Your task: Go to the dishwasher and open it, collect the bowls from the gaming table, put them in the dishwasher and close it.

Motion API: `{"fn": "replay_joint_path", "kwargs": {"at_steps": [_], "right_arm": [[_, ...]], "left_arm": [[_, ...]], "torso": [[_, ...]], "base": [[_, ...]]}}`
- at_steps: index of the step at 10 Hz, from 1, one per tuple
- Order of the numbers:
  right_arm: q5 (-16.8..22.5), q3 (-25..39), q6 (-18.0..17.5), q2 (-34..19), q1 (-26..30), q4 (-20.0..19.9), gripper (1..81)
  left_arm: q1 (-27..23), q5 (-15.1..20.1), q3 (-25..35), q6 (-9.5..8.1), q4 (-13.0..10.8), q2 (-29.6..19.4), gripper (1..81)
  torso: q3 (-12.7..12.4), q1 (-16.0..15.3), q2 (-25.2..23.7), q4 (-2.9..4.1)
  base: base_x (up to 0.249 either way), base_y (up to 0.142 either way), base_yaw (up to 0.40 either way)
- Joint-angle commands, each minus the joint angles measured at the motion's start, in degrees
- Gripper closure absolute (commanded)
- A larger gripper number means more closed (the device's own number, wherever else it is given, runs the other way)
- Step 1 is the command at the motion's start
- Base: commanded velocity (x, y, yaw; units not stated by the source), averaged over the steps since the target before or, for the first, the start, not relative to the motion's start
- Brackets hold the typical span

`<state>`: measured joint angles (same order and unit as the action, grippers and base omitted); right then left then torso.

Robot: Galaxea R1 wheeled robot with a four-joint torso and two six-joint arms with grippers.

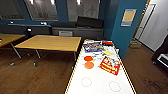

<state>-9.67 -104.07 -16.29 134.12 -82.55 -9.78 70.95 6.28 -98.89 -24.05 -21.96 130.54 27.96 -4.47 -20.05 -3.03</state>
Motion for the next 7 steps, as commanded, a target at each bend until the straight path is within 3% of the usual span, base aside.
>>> {"fn": "replay_joint_path", "kwargs": {"at_steps": [1, 2, 3, 5, 7], "right_arm": [[3.1, -0.9, 0.3, -1.0, 1.3, 1.6, 81.1], [3.1, -2.2, 0.3, -0.2, 1.1, 1.8, 81.1], [3.2, -3.0, 0.3, 0.4, 1.0, 2.0, 81.1], [3.4, -3.9, 0.3, 1.2, 1.1, 2.0, 81.1], [3.9, -5.9, 0.3, 2.8, 1.1, 2.3, 81.1]], "left_arm": [[1.5, -0.7, -4.6, 0.23, -3.1, 3.9, 81.1], [2.0, -0.7, -7.5, 0.23, -3.1, 5.8, 81.1], [2.5, -0.7, -9.0, 0.23, -3.1, 6.9, 81.1], [3.3, -0.7, -12.5, 0.06, -2.7, 9.1, 81.1], [4.8, -0.7, -19.7, -0.21, -2.5, 13.6, 81.1]], "torso": [[-2.7, 0.0, 0.0, 0.00], [-3.5, 0.0, 0.0, 0.00], [-1.8, 0.0, 0.0, 0.00], [-3.0, 0.1, -0.1, 0.00], [-3.0, 0.1, -0.1, 0.00]], "base": [[0.000, 0.000, 0.000], [0.000, 0.000, 0.000], [0.000, 0.000, 0.000], [0.000, 0.000, 0.000], [0.000, 0.000, 0.000]]}}
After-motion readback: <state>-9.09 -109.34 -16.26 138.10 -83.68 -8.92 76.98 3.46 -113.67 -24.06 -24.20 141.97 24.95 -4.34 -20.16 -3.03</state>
